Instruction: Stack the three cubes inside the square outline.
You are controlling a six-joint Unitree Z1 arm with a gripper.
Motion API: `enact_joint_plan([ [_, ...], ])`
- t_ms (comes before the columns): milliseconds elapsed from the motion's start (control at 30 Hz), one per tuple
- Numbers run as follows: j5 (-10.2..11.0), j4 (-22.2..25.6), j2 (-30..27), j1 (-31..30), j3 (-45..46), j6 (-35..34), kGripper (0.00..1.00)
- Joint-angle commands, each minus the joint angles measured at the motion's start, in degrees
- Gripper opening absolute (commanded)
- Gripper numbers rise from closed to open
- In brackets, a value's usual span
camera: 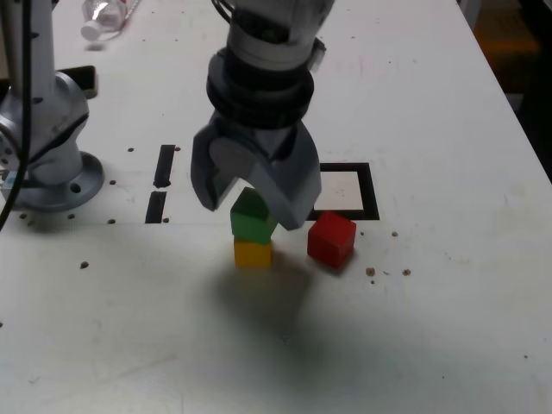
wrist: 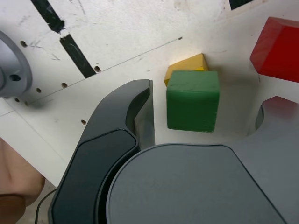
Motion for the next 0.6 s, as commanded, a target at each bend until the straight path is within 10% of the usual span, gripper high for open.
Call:
enact_joint_plan([
  [0, -0.5, -0.4, 1.0, 0.0, 0.2, 0.2, 0.83],
  [200, -2.0, -2.1, 2.4, 0.5, 2.6, 0.5, 0.73],
  [567, -1.3, -5.6, 1.3, 0.7, 3.9, -0.4, 0.25],
])
